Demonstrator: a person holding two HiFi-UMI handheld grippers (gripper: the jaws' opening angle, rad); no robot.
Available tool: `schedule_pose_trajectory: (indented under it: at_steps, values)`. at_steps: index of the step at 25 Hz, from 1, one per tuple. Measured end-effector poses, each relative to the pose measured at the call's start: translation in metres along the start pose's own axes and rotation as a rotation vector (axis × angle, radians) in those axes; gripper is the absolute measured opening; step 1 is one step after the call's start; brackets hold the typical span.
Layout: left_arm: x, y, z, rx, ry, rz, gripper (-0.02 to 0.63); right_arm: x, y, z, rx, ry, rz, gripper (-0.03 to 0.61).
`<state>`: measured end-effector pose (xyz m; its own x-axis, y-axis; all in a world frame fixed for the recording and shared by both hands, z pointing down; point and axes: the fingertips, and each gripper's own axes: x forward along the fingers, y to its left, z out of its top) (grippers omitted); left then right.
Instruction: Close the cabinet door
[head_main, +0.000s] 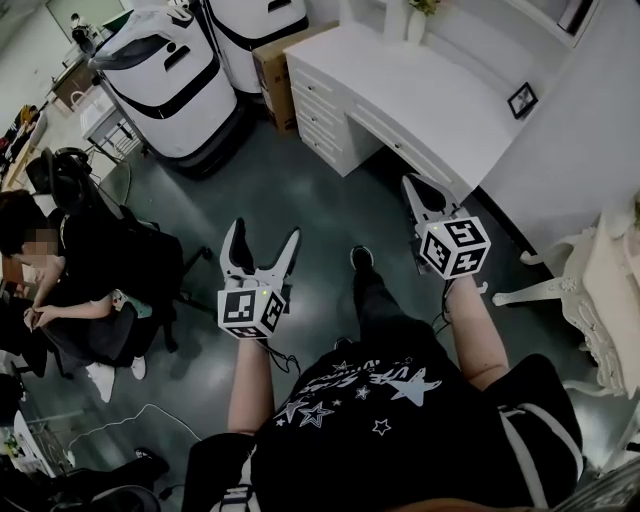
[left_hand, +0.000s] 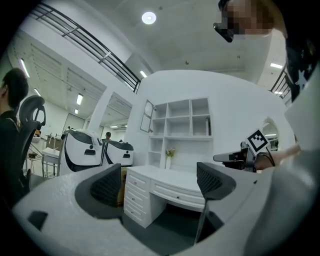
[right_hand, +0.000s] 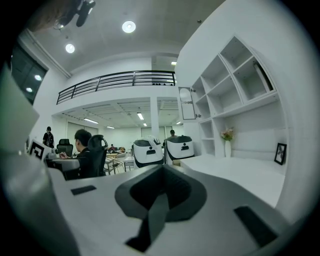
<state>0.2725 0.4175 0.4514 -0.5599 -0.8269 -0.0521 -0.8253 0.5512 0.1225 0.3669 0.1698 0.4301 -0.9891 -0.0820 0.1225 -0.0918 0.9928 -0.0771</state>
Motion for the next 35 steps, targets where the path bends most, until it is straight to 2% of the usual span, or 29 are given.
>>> schedule_pose_trajectory:
  at_steps: [7,13,19,28,35]
  values:
    - [0.061,0.036,-0.005,0.017,0.014,0.021,0.472,0.075,-0.030,0.005,0.018,-0.017,0.027,0.006]
    - [0.148,0.068,0.000,0.034,0.024,0.050,0.474,0.162,-0.092,0.019,0.052,-0.023,0.020,0.006]
    - [0.247,0.092,0.019,0.057,0.020,0.047,0.474,0.239,-0.154,0.051,0.048,-0.044,0.022,0.005]
    - [0.377,0.106,0.035,0.070,-0.003,0.022,0.474,0.319,-0.247,0.080,0.069,-0.066,-0.019,0.005]
    - [0.464,0.127,0.048,0.068,-0.039,0.011,0.474,0.379,-0.298,0.102,0.066,-0.096,-0.022,0.005]
